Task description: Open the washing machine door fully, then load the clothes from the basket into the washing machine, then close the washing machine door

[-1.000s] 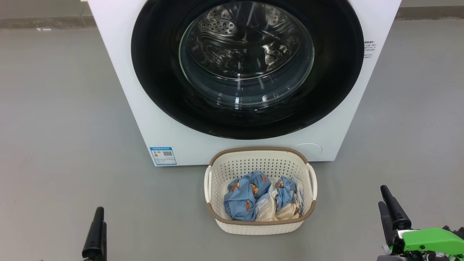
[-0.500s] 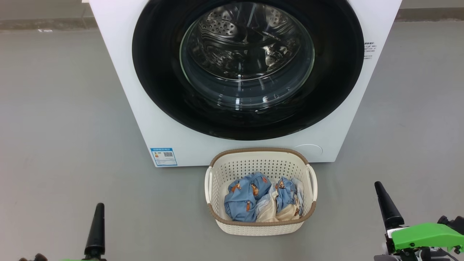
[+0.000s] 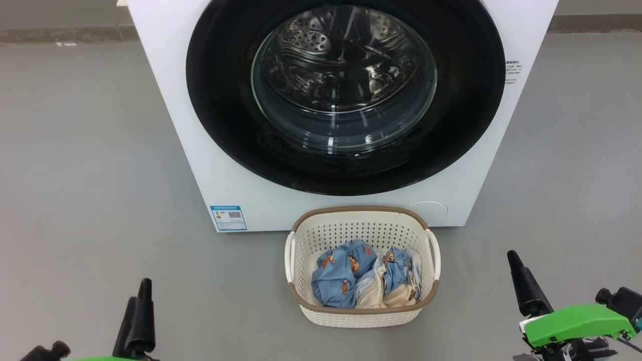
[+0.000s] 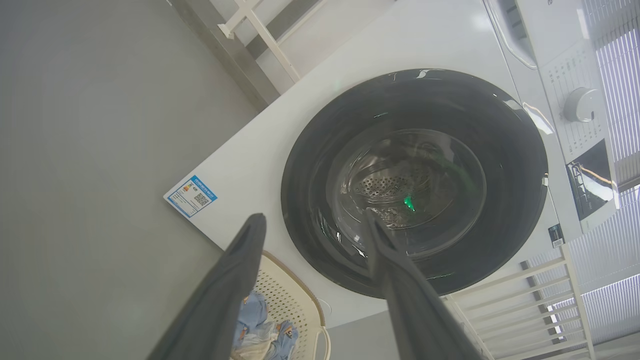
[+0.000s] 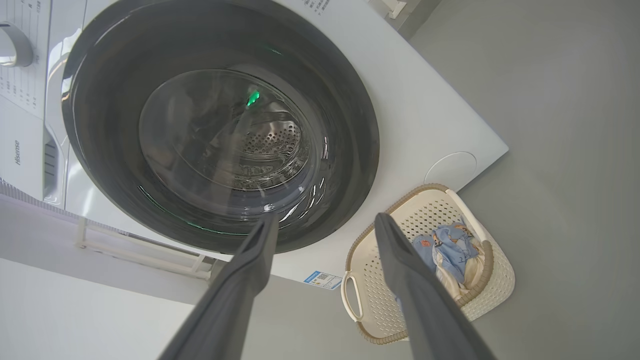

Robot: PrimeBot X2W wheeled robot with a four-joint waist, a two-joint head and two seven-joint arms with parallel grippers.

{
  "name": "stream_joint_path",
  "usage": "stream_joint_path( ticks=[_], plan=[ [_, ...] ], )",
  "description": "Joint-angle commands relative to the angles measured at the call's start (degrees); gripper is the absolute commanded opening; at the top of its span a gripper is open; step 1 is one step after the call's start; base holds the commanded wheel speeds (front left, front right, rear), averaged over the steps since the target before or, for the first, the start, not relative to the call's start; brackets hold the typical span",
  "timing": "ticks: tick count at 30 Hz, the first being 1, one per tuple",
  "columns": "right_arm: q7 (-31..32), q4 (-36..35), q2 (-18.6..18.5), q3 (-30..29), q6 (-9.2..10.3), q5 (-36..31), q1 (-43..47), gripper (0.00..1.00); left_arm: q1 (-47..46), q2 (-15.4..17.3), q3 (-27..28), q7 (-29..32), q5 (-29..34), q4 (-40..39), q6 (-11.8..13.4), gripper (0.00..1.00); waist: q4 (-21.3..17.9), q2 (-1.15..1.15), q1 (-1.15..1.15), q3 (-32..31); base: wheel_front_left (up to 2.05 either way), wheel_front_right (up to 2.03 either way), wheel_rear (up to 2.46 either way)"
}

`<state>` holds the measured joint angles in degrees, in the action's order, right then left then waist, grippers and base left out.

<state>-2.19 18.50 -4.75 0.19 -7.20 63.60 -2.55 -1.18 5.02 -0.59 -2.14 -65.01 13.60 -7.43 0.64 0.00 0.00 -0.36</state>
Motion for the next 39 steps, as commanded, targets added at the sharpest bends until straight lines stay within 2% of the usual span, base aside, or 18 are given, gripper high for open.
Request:
stream_joint_path(
  ticks=[1, 19, 39],
  plan=[
    [-0.9, -1.2, -1.2, 1.1, -0.13, -2.2, -3.0, 1.00, -1.1, 1.3, 0.7, -1.0, 2.4, -2.0, 0.0, 1.00, 0.0, 0.00, 0.00, 0.0, 0.00, 0.00, 0.00],
    [-4.0, -0.3, -2.6, 4.5, -0.17, -13.2, -3.7, 1.00, -1.2, 2.6, -1.2, -4.1, 15.9, -1.7, 0.0, 1.00, 0.0, 0.00, 0.00, 0.1, 0.00, 0.00, 0.00],
    [-7.3, 0.4, -3.6, 7.5, -0.22, -24.7, -4.5, 1.00, -1.1, 4.2, -2.2, -7.4, 27.9, -2.1, 0.0, 1.00, -0.7, 0.00, 0.00, 0.2, 0.00, 0.00, 0.00]
  ],
)
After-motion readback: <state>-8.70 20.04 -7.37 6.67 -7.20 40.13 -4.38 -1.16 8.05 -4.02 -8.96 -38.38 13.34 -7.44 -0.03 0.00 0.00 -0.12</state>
